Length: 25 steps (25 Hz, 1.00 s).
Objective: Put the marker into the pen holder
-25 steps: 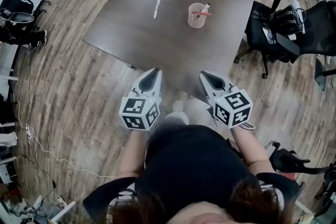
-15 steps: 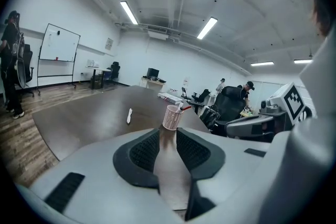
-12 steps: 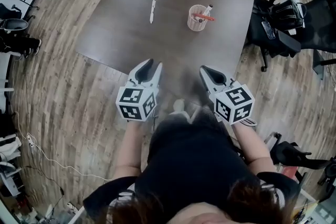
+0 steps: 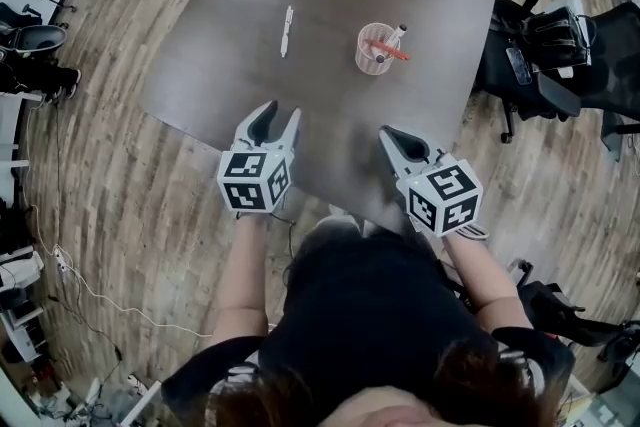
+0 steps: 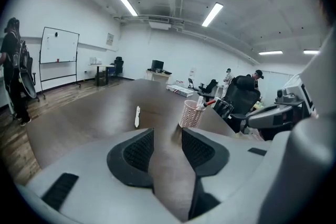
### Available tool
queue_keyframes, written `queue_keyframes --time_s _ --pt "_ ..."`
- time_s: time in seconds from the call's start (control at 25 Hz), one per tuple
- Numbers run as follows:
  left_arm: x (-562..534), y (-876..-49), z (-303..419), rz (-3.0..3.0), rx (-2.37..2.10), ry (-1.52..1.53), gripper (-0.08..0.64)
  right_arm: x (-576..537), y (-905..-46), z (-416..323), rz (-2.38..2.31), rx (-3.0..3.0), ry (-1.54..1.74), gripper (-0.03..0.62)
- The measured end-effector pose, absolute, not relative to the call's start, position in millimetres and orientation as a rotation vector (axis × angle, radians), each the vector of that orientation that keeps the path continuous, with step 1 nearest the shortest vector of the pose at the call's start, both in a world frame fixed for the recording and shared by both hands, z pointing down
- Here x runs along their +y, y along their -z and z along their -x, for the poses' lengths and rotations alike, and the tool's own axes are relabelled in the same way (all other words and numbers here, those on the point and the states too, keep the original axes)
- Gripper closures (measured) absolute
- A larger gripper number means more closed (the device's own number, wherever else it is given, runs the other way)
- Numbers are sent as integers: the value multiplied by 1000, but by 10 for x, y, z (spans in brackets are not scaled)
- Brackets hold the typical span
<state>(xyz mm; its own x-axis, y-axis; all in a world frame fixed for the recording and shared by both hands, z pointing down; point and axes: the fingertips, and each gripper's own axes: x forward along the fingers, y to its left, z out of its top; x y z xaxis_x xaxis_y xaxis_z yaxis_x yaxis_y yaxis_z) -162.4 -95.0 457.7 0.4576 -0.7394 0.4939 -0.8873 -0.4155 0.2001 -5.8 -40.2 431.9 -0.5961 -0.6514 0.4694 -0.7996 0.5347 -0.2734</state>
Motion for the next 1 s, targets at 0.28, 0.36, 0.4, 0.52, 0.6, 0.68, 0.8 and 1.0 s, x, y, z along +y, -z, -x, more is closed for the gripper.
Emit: queue_keyframes --time_s 0.28,0.36,0.4,0.52,0.6,0.68,0.8,1.0 --pt "-1512 -4807 1610 -2180 -1449 -553 379 -734 -4489 -79 -1102 -2462 -695 574" --pt "-1679 -4871 1628 -2161 -1484 -589 379 -817 -4552 -96 -1076 -2459 -708 574" --pt "-1765 -4898 1635 -2155 -1501 -605 379 -854 -4585 -103 -1065 -2457 -715 574" --pt "-2019 -4981 1657 -2138 -1550 -632 379 -953 -4681 -121 -1044 -2452 -735 574" --pt "-2163 -5044 1686 -2119 -1574 -640 379 -1008 -4747 -121 -1034 -2449 -755 574" --pt "-2280 -5117 1723 -2098 -1589 -651 379 -1052 -4817 -113 -1021 -2444 -780 574" --pt "-2413 -5237 1750 -2074 -1590 -677 379 -1102 -4924 -104 -1000 -2436 -819 574" --pt "-2587 -5433 1768 -2048 -1578 -745 382 -1140 -5043 -88 -977 -2424 -861 574"
